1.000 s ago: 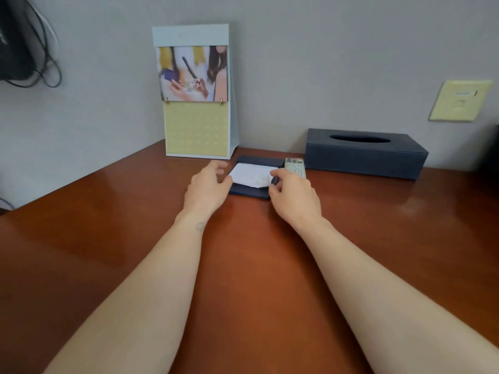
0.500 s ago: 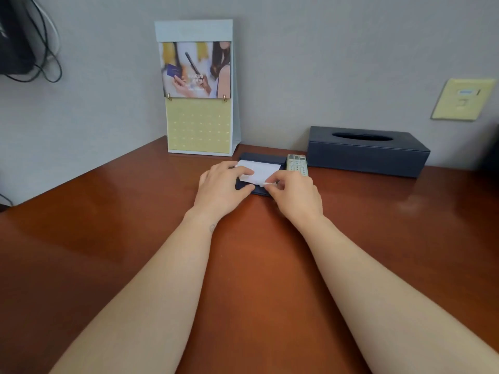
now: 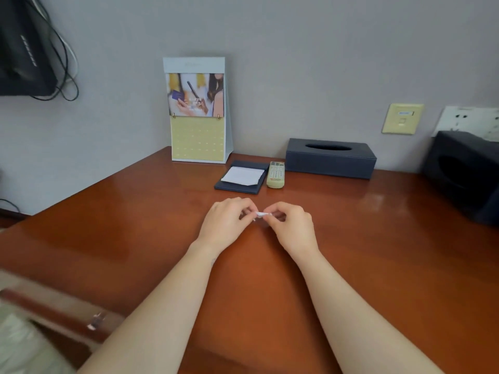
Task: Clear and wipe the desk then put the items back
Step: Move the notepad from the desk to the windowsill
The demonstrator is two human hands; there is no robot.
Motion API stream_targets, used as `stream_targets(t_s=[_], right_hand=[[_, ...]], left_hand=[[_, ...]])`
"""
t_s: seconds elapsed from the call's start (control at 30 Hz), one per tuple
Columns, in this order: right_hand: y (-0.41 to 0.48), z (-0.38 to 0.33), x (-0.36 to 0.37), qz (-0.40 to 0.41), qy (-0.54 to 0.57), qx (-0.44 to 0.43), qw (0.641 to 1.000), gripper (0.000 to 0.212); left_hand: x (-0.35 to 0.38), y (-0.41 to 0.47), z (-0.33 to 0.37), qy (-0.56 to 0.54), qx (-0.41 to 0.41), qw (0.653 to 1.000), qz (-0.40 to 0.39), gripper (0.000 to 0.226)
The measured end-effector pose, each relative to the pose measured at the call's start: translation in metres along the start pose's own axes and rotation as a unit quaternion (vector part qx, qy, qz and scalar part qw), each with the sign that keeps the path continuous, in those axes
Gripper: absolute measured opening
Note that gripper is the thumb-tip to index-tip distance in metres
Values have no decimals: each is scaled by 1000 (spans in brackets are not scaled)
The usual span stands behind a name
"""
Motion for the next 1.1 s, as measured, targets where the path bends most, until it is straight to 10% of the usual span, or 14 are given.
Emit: stream_targets(t_s=[1.1], right_hand=[[-339, 110, -97, 31, 50, 51, 997, 13]], left_hand=[[30, -257, 226, -89, 39, 990, -104, 8]])
Point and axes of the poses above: each hand's wrist, its own y-axis towards the middle knuckle, its own x-axis out of the palm, z = x × y, the point moved 8 cm from there along y, towards the middle knuckle, and after that the axes turned 11 degrees about x, right-handed, at the moved point
